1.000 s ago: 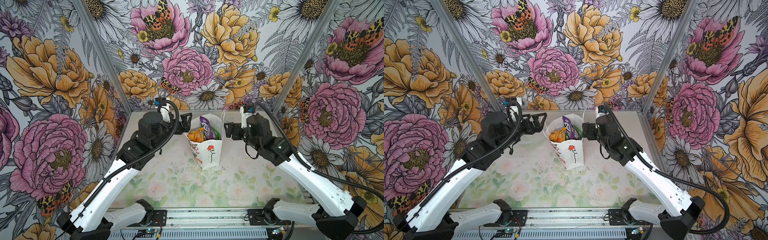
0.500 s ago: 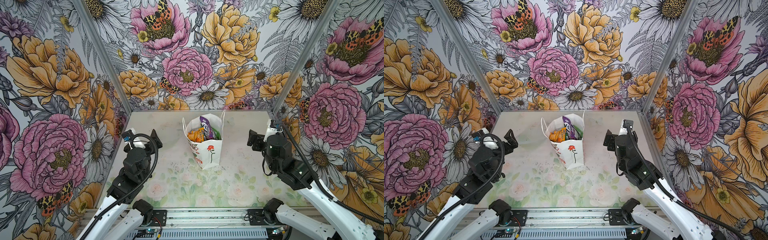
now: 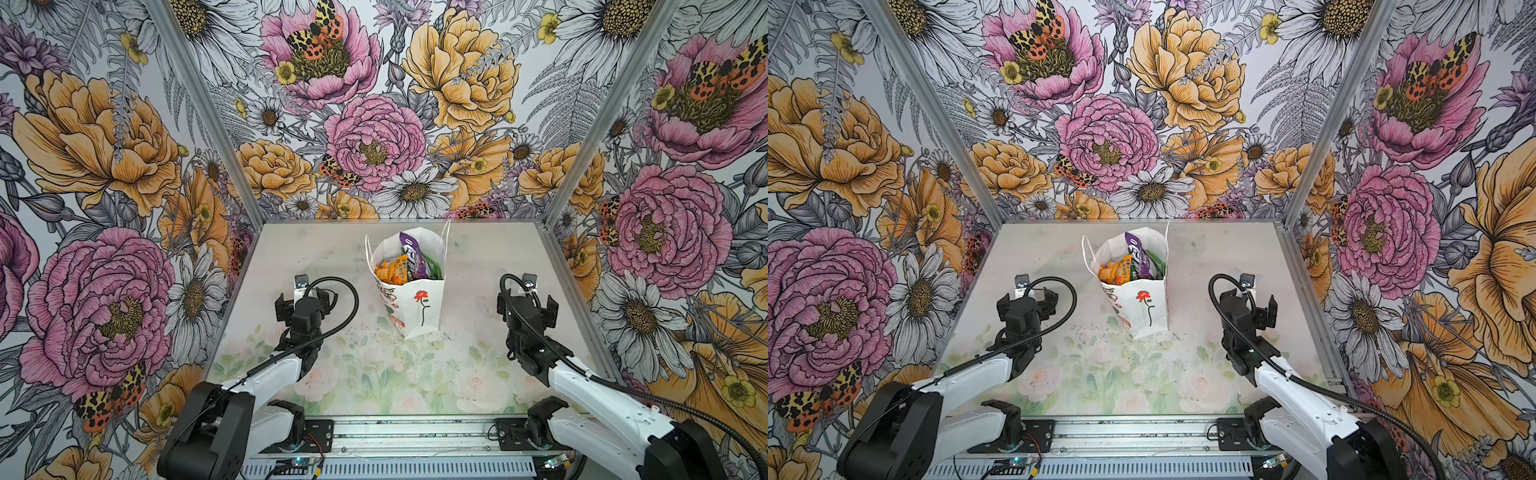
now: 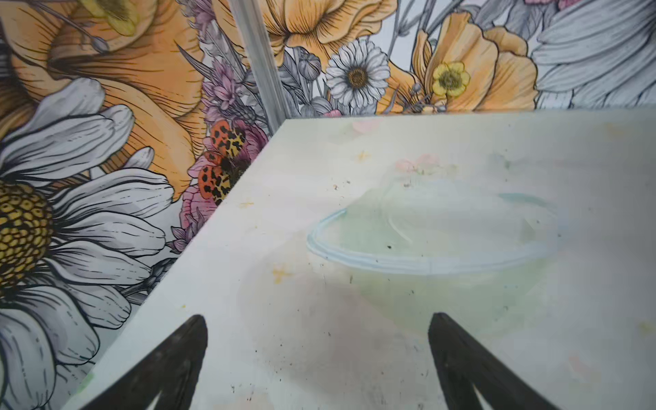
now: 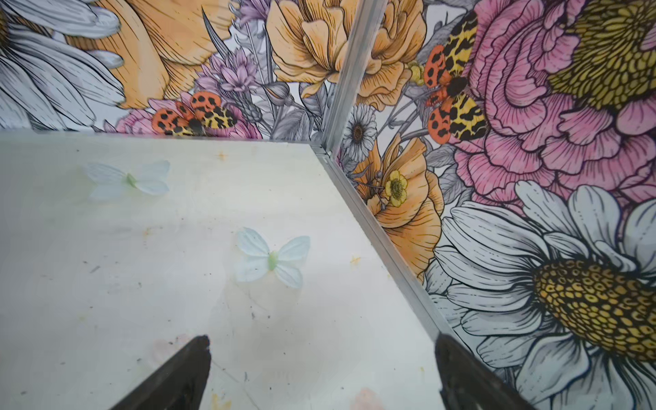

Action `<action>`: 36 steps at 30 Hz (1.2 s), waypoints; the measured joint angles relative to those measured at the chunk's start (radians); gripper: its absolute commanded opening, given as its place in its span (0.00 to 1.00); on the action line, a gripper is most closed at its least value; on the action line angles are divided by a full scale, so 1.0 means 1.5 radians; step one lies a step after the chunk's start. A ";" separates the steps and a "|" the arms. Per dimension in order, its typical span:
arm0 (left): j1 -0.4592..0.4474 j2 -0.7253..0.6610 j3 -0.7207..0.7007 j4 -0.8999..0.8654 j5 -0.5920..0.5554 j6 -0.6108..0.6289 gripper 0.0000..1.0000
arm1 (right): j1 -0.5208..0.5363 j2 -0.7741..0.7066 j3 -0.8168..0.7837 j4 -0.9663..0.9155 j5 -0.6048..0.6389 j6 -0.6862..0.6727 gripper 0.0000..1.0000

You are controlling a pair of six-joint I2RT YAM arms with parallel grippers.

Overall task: Place the snacks into the paper bag
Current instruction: Reset both arms

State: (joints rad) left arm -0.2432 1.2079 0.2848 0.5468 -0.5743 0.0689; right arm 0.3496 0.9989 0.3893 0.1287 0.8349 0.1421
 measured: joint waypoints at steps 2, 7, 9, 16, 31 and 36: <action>0.012 0.044 -0.007 0.082 0.031 0.019 0.98 | -0.027 0.057 -0.004 0.054 -0.001 -0.009 1.00; 0.013 0.173 -0.006 0.257 0.067 0.054 0.99 | -0.074 0.182 -0.006 0.182 -0.015 -0.027 1.00; 0.029 0.194 -0.006 0.276 0.079 0.049 0.99 | -0.095 0.203 -0.013 0.234 -0.041 -0.038 1.00; 0.117 0.231 0.003 0.328 0.127 -0.006 0.99 | -0.160 0.229 -0.021 0.363 -0.140 -0.047 1.00; 0.144 0.233 0.043 0.289 0.172 -0.047 0.99 | -0.209 0.355 -0.024 0.481 -0.323 -0.036 1.00; 0.144 0.233 0.043 0.284 0.172 -0.047 0.99 | -0.212 0.355 -0.022 0.482 -0.332 -0.035 1.00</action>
State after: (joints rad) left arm -0.0277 1.5578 0.3500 0.9733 -0.3161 -0.0017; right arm 0.0311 1.5307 0.3569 0.8516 0.3367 0.0891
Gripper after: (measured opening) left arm 0.986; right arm 0.996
